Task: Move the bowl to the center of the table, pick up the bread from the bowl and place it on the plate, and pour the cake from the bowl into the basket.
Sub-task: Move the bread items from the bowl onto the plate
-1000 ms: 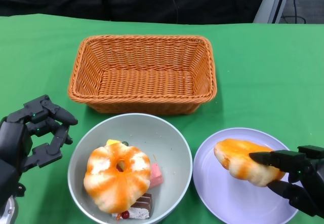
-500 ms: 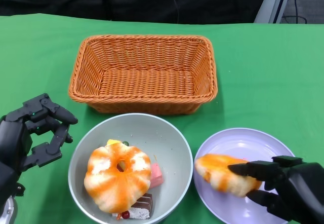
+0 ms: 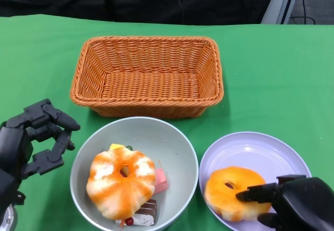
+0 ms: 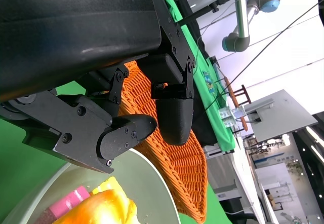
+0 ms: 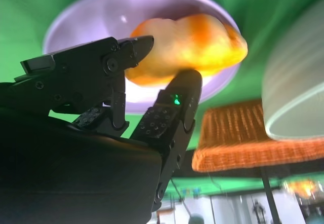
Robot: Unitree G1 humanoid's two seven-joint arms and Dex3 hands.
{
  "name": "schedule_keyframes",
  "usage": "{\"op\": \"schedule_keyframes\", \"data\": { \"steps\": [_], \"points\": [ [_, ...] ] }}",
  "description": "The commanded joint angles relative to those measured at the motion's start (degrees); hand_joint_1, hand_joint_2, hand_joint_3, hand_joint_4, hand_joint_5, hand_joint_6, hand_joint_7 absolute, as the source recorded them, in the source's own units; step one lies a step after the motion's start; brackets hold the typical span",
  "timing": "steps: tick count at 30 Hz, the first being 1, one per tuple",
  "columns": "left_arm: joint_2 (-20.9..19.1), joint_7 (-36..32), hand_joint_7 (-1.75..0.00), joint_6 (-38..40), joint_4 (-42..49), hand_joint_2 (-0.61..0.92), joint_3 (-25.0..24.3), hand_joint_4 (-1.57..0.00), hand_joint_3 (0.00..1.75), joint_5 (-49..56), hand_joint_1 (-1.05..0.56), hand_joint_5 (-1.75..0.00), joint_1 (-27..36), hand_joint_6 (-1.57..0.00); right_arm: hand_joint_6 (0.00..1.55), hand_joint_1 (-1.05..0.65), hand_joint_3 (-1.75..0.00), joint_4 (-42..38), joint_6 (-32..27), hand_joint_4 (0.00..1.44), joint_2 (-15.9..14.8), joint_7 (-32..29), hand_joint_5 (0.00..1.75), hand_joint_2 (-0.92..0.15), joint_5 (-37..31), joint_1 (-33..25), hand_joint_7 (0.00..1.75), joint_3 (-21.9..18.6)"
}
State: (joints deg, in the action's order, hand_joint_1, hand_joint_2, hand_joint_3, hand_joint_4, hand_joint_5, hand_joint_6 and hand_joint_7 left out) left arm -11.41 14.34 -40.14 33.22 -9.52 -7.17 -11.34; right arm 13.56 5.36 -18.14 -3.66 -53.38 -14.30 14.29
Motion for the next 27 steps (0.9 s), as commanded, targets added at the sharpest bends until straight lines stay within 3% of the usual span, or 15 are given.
{"op": "schedule_keyframes", "data": {
  "steps": [1, 3, 8, 15, 20, 27],
  "points": [
    [-1.3, 0.2, -1.22, 0.2, 0.0, 0.66, -0.7, -0.76, 0.88, -0.2, -0.10, -1.50, 0.1, -0.77, 0.92, -0.16, 0.00, 3.1, -2.9, 0.75, -1.2, 3.2, 0.61, -0.90, -1.6, -1.0, 0.00, 0.0],
    [-1.3, 0.0, -1.23, 0.3, -0.3, 0.66, -0.7, -0.76, 0.88, 0.0, -0.10, -1.50, 0.3, -0.77, 0.86, -0.17, 0.00, 4.2, -4.1, 0.81, -1.3, 4.3, 0.34, -0.89, -2.6, -1.4, 0.00, 0.1],
    [-1.3, -0.2, -1.24, 1.0, -1.3, 0.66, -0.6, -0.76, 0.89, 0.2, -0.10, -1.51, 0.6, -0.77, 0.67, -0.21, 0.00, 7.2, -7.4, 0.70, -1.4, 8.1, 0.13, -0.90, -5.4, -2.3, 0.00, 0.4],
    [-1.3, 0.3, -1.25, 0.0, -0.1, 0.65, -0.7, -0.77, 0.90, -0.1, -0.09, -1.52, 0.2, -0.76, 0.51, -0.30, 0.00, 9.7, -11.1, 0.60, -1.6, 12.8, 0.04, -0.91, -10.6, -2.8, 0.00, 1.4],
    [-1.2, 0.2, -1.24, 0.3, -0.2, 0.65, -0.7, -0.76, 0.91, -0.2, -0.10, -1.52, 0.3, -0.76, 0.41, -0.61, -0.01, 12.9, -13.2, 0.41, -1.4, 17.4, 0.00, -0.92, -13.9, -3.0, 0.00, 2.0],
    [-1.2, 0.0, -1.24, 0.5, -0.2, 0.64, -0.6, -0.75, 0.91, 0.1, -0.10, -1.51, 0.3, -0.76, 0.40, -0.78, -0.10, 16.3, -14.1, 0.37, -0.8, 20.8, 0.00, -0.92, -11.6, -3.2, 0.01, 1.1]
  ]
}}
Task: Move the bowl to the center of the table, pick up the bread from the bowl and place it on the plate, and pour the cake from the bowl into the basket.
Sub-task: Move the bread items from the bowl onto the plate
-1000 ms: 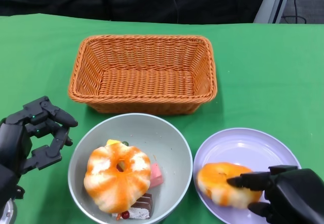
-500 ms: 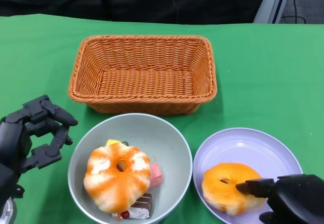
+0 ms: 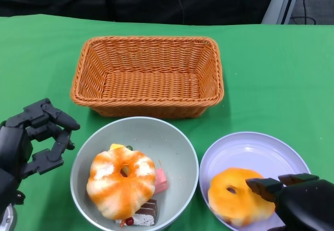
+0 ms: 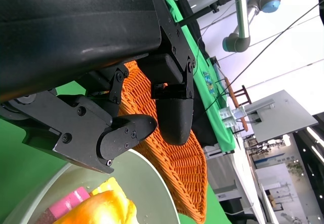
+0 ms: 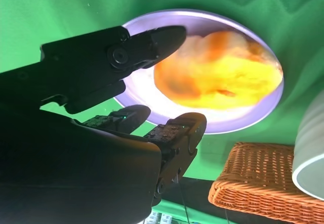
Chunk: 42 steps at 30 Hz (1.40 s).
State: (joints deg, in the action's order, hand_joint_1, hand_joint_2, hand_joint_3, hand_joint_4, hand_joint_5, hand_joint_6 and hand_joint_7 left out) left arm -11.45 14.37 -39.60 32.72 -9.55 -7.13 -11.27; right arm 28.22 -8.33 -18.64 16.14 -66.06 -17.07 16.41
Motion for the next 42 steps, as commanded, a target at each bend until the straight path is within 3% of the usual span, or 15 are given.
{"op": "schedule_keyframes", "data": {
  "steps": [1, 10, 16, 22, 27, 35, 39, 42],
  "points": [
    [-1.2, 0.1, -1.24, -0.1, 0.3, 0.64, -0.6, -0.76, 0.91, 0.0, -0.10, -1.51, 0.3, -0.77, 0.41, -0.79, -0.10, 2.2, -0.1, 0.37, -0.1, 0.6, 0.00, -0.92, 2.2, -0.7, 0.01, -1.3],
    [-1.0, -0.3, -1.23, -0.4, 0.4, 0.64, -0.5, -0.76, 0.90, 0.4, -0.09, -1.51, 0.2, -0.77, 0.48, -0.74, -0.06, 6.8, 3.7, 0.46, 2.5, -5.4, 0.04, -0.92, 11.6, -2.4, 0.02, -2.9],
    [-1.0, -0.3, -1.25, -0.8, 1.4, 0.65, -0.5, -0.75, 0.91, 0.5, -0.08, -1.51, -0.4, -0.77, 0.52, -0.72, -0.07, 11.1, 5.4, 0.54, 5.9, -5.4, 0.07, -0.92, 15.1, 0.9, 0.03, -0.7],
    [-1.2, -0.4, -1.25, -1.6, 2.5, 0.65, -0.4, -0.75, 0.90, 0.9, -0.08, -1.51, -0.8, -0.76, 0.54, -0.74, -0.06, 12.8, 4.6, 0.58, 8.9, -2.9, 0.08, -0.92, 13.1, 3.9, 0.02, 2.9],
    [-0.8, -0.8, -1.25, -1.5, 2.1, 0.65, -0.2, -0.76, 0.90, 1.5, -0.11, -1.50, -0.8, -0.77, 0.55, -0.74, -0.03, 9.6, 5.0, 0.62, 12.8, -1.1, 0.07, -0.92, 8.6, 10.7, 0.01, 9.9],
    [-0.4, -2.7, -1.23, -0.8, 0.6, 0.66, 0.3, -0.75, 0.89, 3.3, -0.11, -1.51, -0.1, -0.76, 0.56, -0.76, -0.01, 2.6, 7.4, 0.62, 12.7, -0.3, 0.04, -0.91, 4.3, 17.6, 0.01, 14.9],
    [-0.5, -3.3, -1.21, -0.6, 0.1, 0.71, 0.6, -0.69, 0.80, 4.3, -0.14, -1.55, 0.0, -0.76, 0.58, -0.78, -0.02, -2.6, 9.0, 0.62, 12.4, -0.9, 0.03, -0.92, 2.3, 21.2, 0.01, 16.9],
    [0.0, -2.1, -1.19, -0.1, 0.0, 0.75, 0.5, -0.74, 0.72, 2.7, -0.16, -1.44, -0.1, -0.76, 0.57, -0.80, -0.04, -6.1, 9.6, 0.61, 12.1, 0.1, 0.01, -0.92, 0.4, 23.9, 0.00, 18.3]
  ]
}}
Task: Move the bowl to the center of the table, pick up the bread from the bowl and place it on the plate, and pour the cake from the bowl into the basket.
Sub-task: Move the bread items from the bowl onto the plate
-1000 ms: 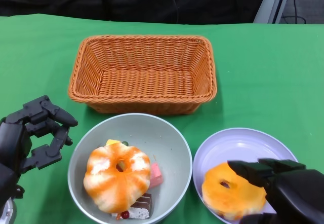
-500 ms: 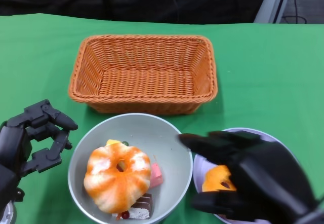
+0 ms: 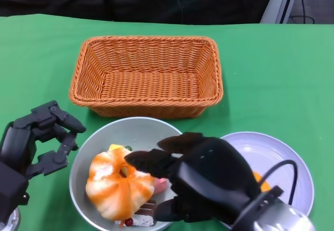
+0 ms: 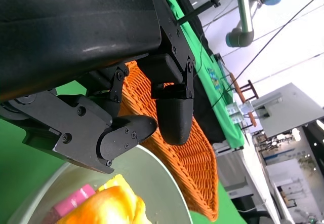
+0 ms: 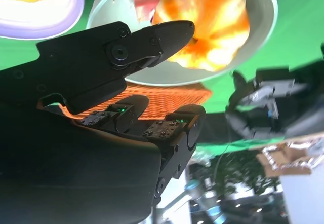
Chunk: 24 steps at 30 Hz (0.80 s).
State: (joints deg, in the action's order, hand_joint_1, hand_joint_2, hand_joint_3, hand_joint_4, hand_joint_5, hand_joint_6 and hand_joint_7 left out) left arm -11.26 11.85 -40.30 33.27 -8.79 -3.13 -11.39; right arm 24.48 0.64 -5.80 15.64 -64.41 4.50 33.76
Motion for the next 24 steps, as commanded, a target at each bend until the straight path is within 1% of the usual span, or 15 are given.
{"op": "schedule_keyframes", "data": {
  "steps": [1, 5, 7, 9, 11, 13, 15, 19, 21, 24],
  "points": [
    [-0.1, 0.4, -1.19, 0.8, -0.7, 0.76, -0.2, -0.74, 0.71, -1.5, -0.16, -1.43, 0.1, -0.76, 0.57, -0.80, -0.04, -3.4, 0.8, 0.60, -0.9, 0.8, 0.01, -0.92, -1.9, 3.2, 0.00, 1.4],
    [0.4, 0.7, -1.19, 1.8, -1.7, 0.75, 0.0, -0.79, 0.70, -2.4, -0.14, -1.45, 0.5, -0.77, 0.57, -0.80, -0.05, -7.9, 1.9, 0.61, -1.7, -0.2, 0.01, -0.92, -3.4, 5.2, 0.00, 3.0],
    [0.6, 0.2, -1.18, 1.8, -2.0, 0.75, 0.1, -0.80, 0.70, -2.3, -0.13, -1.44, 0.7, -0.78, 0.56, -0.81, -0.06, -9.4, 2.1, 0.61, -2.3, -0.3, 0.01, -0.92, -5.3, 6.2, 0.00, 4.1],
    [0.9, -0.7, -1.17, 1.6, -2.6, 0.75, 0.2, -0.80, 0.70, -1.4, -0.13, -1.43, 0.9, -0.78, 0.56, -0.83, -0.07, -11.0, 1.6, 0.63, -2.5, -0.8, 0.02, -0.92, -9.2, 6.9, 0.01, 5.9],
    [1.2, -1.1, -1.17, 1.7, -2.9, 0.75, 0.2, -0.81, 0.70, -1.2, -0.12, -1.44, 1.1, -0.78, 0.56, -0.82, -0.06, -11.8, 0.6, 0.64, -2.0, 0.4, 0.02, -0.92, -11.8, 7.2, 0.00, 7.4],
    [1.3, -1.3, -1.18, 2.2, -3.3, 0.75, 0.2, -0.80, 0.70, -1.1, -0.12, -1.45, 1.3, -0.77, 0.57, -0.79, -0.06, -12.3, -0.2, 0.66, -1.5, 2.0, 0.02, -0.92, -13.2, 7.4, 0.00, 8.4],
    [1.5, -1.5, -1.19, 2.1, -3.7, 0.75, 0.3, -0.79, 0.70, -1.0, -0.12, -1.45, 1.4, -0.77, 0.59, -0.74, -0.05, -13.2, -0.6, 0.68, -1.1, 2.0, 0.03, -0.92, -14.1, 7.5, 0.01, 9.1],
    [1.9, -2.0, -1.20, 2.2, -4.5, 0.75, 0.4, -0.78, 0.71, -0.7, -0.11, -1.48, 1.7, -0.76, 0.68, -0.62, -0.01, -16.6, -1.2, 0.76, -0.3, -2.3, 0.05, -0.89, -14.7, 7.6, 0.03, 10.5],
    [2.0, -2.0, -1.21, 2.2, -4.5, 0.75, 0.4, -0.77, 0.72, -0.8, -0.10, -1.48, 1.7, -0.76, 0.68, -0.58, -0.01, -17.6, -1.8, 0.79, 0.1, -3.9, 0.06, -0.90, -15.3, 7.7, 0.02, 11.0],
    [1.8, -2.4, -1.22, 2.5, -4.5, 0.75, 0.5, -0.77, 0.73, -0.3, -0.10, -1.48, 1.6, -0.76, 0.66, -0.55, -0.01, -17.7, -2.8, 0.80, 0.7, -4.2, 0.05, -0.91, -15.9, 8.0, 0.00, 11.4]
  ]
}}
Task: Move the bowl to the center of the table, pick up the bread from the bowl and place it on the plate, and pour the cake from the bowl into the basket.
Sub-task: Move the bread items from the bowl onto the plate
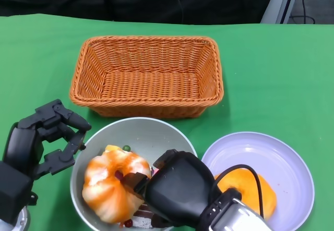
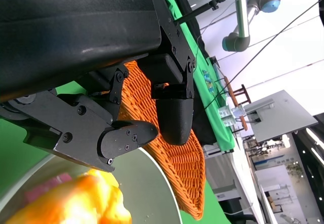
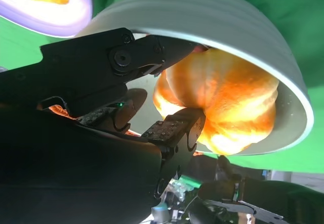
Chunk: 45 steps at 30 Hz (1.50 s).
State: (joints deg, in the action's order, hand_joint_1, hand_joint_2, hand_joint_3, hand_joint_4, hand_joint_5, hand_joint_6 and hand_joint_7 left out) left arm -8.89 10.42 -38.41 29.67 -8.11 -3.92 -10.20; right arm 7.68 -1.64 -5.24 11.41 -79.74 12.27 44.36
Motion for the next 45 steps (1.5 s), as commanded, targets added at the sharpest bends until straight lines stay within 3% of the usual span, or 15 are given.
{"op": "schedule_keyframes", "data": {
  "steps": [1, 5, 13, 18, 23, 29, 33, 39, 45],
  "points": [
    [-0.5, -1.0, -1.23, 0.9, -1.0, 0.75, -0.3, -0.77, 0.73, 0.4, -0.10, -1.48, 0.4, -0.76, 0.65, -0.56, -0.01, -1.1, -0.8, 0.80, 0.2, -0.3, 0.04, -0.92, -0.7, 0.5, 0.00, 0.9],
    [-0.1, -2.1, -1.21, 0.7, -0.7, 0.74, -0.8, -0.79, 0.74, 0.5, -0.11, -1.46, 0.1, -0.78, 0.64, -0.58, -0.08, -2.6, -1.4, 0.83, 0.8, -1.8, 0.05, -0.92, 0.2, 1.3, 0.00, 1.1],
    [0.4, -6.1, -1.16, -1.2, 1.1, 0.73, -1.8, -0.79, 0.74, 2.0, -0.12, -1.45, -0.5, -0.78, 0.79, -0.55, -0.05, -7.8, -3.1, 0.95, 3.0, -3.3, 0.12, -0.92, 1.4, 3.4, 0.05, 1.9],
    [0.7, -7.4, -1.17, -1.1, 0.9, 0.79, -1.8, -0.75, 0.64, 2.2, -0.14, -1.48, -0.4, -0.75, 0.83, -0.53, -0.03, -10.2, -4.8, 0.98, 4.0, -3.6, 0.14, -0.92, 1.1, 4.5, 0.04, 2.5],
    [0.9, -7.9, -1.19, -1.5, 1.7, 0.82, -1.7, -0.75, 0.57, 2.5, -0.15, -1.49, -0.7, -0.74, 0.94, -0.50, -0.03, -16.9, -3.2, 1.09, 4.9, -10.3, 0.24, -0.90, 4.8, 6.9, 0.05, 1.7],
    [0.7, -7.0, -1.18, -1.8, 2.4, 0.83, -1.6, -0.76, 0.56, 1.6, -0.14, -1.49, -1.0, -0.76, 1.08, -0.56, -0.09, -22.3, -0.4, 0.90, 4.8, -17.9, 0.83, -0.92, 9.1, 9.4, 0.01, 1.6],
    [0.6, -6.9, -1.17, -2.0, 3.1, 0.83, -1.6, -0.78, 0.55, 1.5, -0.16, -1.48, -1.3, -0.77, 1.08, -0.54, -0.12, -25.0, 0.3, 0.85, 5.3, -22.0, 0.87, -0.92, 11.2, 10.5, 0.00, 1.5],
    [0.5, -6.9, -1.17, -1.8, 3.3, 0.83, -1.6, -0.77, 0.54, 1.4, -0.16, -1.48, -1.3, -0.76, 1.06, -0.45, -0.03, -27.6, 1.0, 0.73, 5.7, -24.5, 1.17, -0.92, 13.1, 12.3, 0.00, 1.6],
    [0.5, -6.2, -1.19, -1.4, 3.6, 0.83, -1.7, -0.76, 0.53, 0.3, -0.16, -1.50, -1.5, -0.75, 0.99, -0.41, -0.03, -28.5, 2.6, 0.78, 5.5, -28.9, 1.13, -0.92, 15.8, 13.0, 0.00, 0.3]
  ]
}}
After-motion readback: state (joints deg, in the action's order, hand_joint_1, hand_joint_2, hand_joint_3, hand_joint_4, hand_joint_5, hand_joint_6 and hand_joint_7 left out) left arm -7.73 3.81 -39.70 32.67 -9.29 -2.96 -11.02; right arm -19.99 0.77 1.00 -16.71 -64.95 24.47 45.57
